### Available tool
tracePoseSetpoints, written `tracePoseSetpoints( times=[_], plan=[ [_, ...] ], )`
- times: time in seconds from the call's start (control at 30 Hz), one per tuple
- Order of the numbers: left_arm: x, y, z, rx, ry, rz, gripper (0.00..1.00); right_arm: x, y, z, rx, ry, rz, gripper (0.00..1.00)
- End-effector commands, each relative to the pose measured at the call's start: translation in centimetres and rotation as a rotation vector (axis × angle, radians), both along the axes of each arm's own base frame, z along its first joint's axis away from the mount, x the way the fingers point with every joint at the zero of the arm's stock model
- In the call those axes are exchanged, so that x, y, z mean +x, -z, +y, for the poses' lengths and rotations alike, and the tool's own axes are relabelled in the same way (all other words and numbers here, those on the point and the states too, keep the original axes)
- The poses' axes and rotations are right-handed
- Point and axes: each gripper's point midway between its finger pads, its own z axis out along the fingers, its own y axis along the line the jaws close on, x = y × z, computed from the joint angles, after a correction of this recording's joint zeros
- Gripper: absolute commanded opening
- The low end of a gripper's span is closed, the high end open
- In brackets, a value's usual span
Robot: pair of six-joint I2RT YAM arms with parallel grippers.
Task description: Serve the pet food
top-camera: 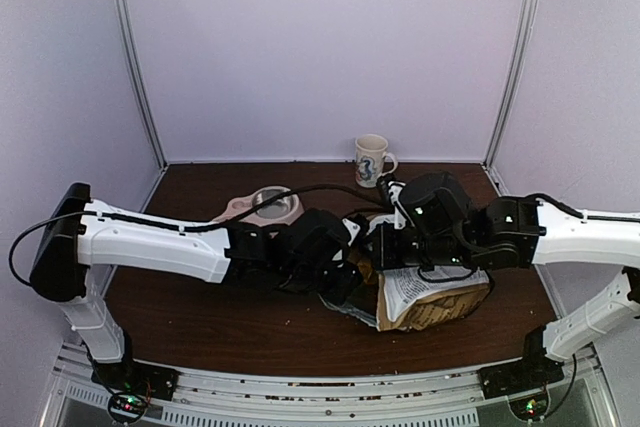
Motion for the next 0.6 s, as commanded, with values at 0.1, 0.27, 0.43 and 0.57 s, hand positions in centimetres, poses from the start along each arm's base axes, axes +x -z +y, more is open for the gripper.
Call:
tracePoseSetpoints(
  times=[0.1, 0.27, 0.43, 0.57],
  plan=[
    [-6.5, -1.5, -6.7, -0.236, 0.459, 0.169, 0.0, -0.1, -5.6, -0.2, 0.175, 0.008, -0.082, 0.0],
    [-10.2, -3.1, -6.8, -0.307, 0.672, 0.25, 0.0, 0.2, -5.4, -0.6, 0.18, 0.017, -0.078, 0.0],
    [-11.8, -5.1, -6.3, -0.373, 0.767, 0.313, 0.0, 0.3, -5.6, -1.1, 0.212, 0.032, -0.07, 0.0],
    [-11.5, -6.5, -4.9, -0.446, 0.757, 0.356, 0.0, 0.4, -5.7, -1.9, 0.214, 0.044, -0.07, 0.0]
  ],
)
